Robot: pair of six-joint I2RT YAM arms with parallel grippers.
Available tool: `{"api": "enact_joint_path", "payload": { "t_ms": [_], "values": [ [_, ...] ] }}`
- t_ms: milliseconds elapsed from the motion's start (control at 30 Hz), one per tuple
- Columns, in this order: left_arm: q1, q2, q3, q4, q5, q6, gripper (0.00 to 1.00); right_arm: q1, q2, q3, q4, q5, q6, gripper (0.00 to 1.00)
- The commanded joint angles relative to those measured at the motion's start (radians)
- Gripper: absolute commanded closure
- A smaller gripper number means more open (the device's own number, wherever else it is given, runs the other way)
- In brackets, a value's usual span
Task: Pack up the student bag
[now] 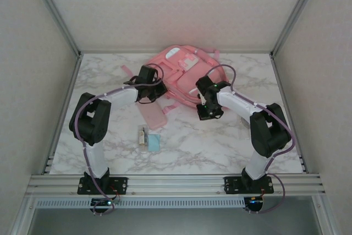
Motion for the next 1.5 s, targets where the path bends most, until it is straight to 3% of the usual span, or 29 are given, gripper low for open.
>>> {"api": "enact_joint_path", "payload": {
  "t_ms": [0,200,233,267,333,433,500,633,800,967,1067,1300,1367,1400,1467],
  "values": [
    [0.094,0.028,0.089,0.020,-0.164,0.087,1.00,-0.018,0.003,-0.019,-0.220,0.160,-0.028,1.00],
    [0.134,0.114,0.249,-0.103,-0.121,0.169,1.00,-0.017,0.000,-0.001,-0.151,0.030,-0.007,1.00],
    [0.134,0.118,0.267,-0.118,-0.107,0.170,0.96,-0.013,-0.002,0.006,-0.131,-0.006,-0.001,1.00],
    [0.130,0.114,0.267,-0.119,-0.095,0.163,0.81,-0.010,-0.003,0.008,-0.107,-0.033,0.005,1.00],
    [0.123,0.084,0.241,-0.128,-0.076,0.120,0.38,-0.008,-0.003,0.015,-0.053,-0.119,0.024,1.00],
    [0.098,-0.012,0.116,-0.082,-0.035,0.038,0.24,-0.006,0.002,0.026,0.006,-0.209,0.052,1.00],
    [0.062,-0.091,0.008,-0.031,-0.031,-0.021,0.18,-0.007,0.007,0.030,0.030,-0.242,0.064,1.00],
    [-0.036,-0.213,-0.176,0.082,-0.060,-0.169,0.17,-0.007,0.017,0.031,0.039,-0.256,0.064,1.00],
    [-0.160,-0.257,-0.266,0.197,-0.125,-0.327,0.14,-0.007,0.012,0.013,0.049,-0.268,0.065,1.00],
    [-0.249,-0.188,-0.226,0.229,-0.136,-0.398,0.19,-0.007,-0.010,-0.017,0.078,-0.279,0.085,1.00],
    [-0.284,-0.128,-0.205,0.248,-0.132,-0.429,0.30,-0.007,-0.024,-0.037,0.095,-0.287,0.095,1.00],
    [-0.312,-0.025,-0.152,0.271,-0.125,-0.449,0.64,-0.012,-0.031,-0.047,0.052,-0.223,0.038,1.00],
    [-0.312,-0.020,-0.145,0.249,-0.137,-0.422,0.81,-0.016,-0.031,-0.039,0.030,-0.184,0.009,1.00],
    [-0.308,-0.020,-0.142,0.235,-0.145,-0.408,0.95,-0.018,-0.032,-0.036,0.017,-0.155,-0.005,1.00],
    [-0.293,-0.029,-0.147,0.209,-0.150,-0.382,1.00,-0.027,-0.032,-0.023,-0.008,-0.085,-0.032,1.00]
  ]
}}
